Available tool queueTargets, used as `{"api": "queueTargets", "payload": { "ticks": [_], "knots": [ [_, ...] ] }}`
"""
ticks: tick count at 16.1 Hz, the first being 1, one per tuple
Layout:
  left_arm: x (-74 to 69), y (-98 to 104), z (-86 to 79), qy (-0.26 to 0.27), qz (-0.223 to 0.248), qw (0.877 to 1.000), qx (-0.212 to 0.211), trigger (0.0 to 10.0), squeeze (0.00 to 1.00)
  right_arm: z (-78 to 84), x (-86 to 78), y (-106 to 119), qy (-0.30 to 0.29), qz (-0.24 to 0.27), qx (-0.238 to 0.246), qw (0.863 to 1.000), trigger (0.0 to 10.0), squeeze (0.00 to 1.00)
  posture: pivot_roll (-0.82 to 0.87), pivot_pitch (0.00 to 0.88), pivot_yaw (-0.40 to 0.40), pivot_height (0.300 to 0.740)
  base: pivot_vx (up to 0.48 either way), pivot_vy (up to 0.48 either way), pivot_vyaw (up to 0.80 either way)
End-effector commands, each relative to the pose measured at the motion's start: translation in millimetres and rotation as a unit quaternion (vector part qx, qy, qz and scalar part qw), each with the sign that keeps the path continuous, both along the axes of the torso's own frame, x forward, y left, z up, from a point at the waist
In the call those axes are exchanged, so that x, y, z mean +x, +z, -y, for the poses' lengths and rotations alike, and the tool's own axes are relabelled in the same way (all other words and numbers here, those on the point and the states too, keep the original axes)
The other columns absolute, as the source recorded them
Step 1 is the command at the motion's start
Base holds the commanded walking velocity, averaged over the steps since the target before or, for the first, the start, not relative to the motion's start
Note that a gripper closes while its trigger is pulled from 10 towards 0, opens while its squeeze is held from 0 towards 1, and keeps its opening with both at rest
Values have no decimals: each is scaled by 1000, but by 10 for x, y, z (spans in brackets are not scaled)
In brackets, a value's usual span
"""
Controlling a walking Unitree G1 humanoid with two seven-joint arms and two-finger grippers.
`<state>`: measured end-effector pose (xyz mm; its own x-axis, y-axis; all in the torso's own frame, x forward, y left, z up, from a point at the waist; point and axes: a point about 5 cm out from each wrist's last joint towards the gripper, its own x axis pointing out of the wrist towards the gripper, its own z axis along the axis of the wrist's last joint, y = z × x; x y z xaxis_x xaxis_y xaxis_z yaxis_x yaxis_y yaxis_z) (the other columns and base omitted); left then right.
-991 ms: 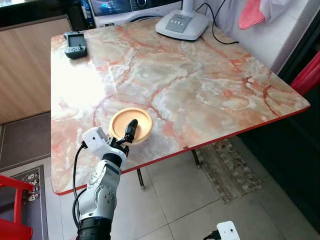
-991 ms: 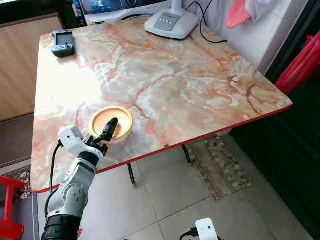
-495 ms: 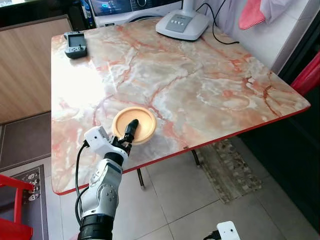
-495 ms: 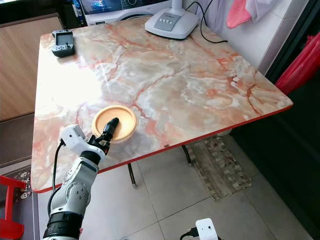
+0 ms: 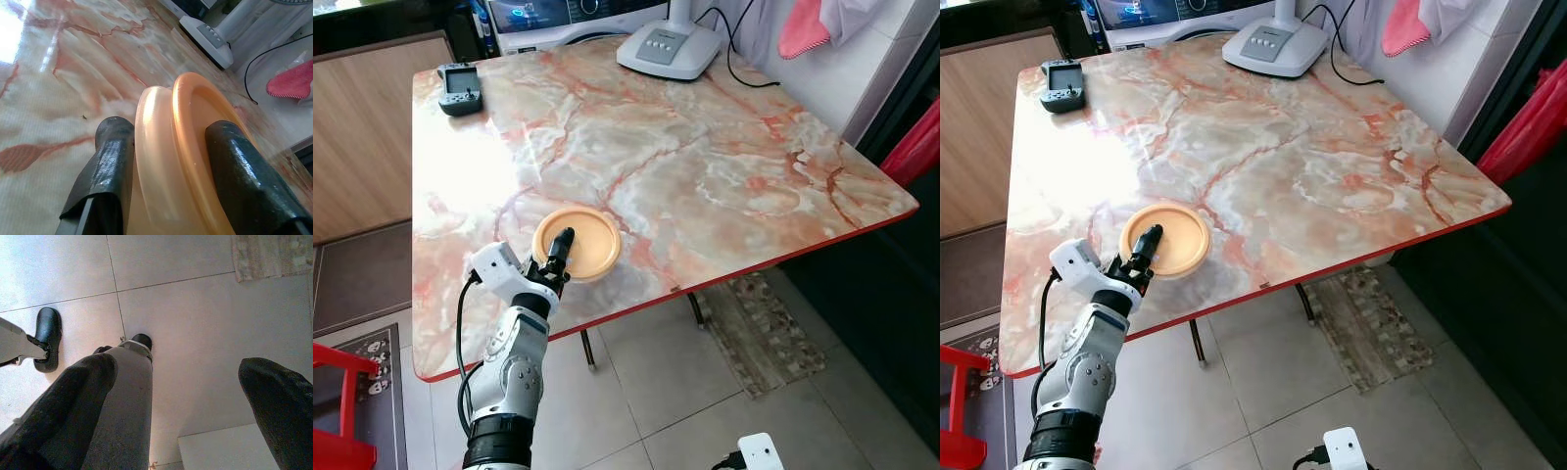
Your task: Restocking fridge
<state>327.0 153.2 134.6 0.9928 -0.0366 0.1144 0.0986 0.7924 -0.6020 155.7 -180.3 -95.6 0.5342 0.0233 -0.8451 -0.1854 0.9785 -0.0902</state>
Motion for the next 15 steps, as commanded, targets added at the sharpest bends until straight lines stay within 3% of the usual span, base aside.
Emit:
{"api": "queueTargets", "payload": {
  "ticks": [1,7,11,15],
  "knots": [
    [5,-24,-27,7,-7,1000,2,0,0,34,-172,-65,-3,-30,-5,1000,10000,0,31,171,-35,740,0,0,0],
    [7,90,-86,23,12,1000,-14,0,0,38,-173,-65,-2,-31,-5,1000,10000,0,30,171,-37,740,0,0,0],
    [-50,317,-119,35,57,997,-49,0,0,45,-173,-64,-1,-31,-5,1000,10000,0,30,171,-38,740,0,0,0],
    [-71,406,-107,29,65,996,-55,0,0,45,-171,-63,0,-31,-5,1000,10000,0,32,171,-38,740,0,0,0]
  ]
}}
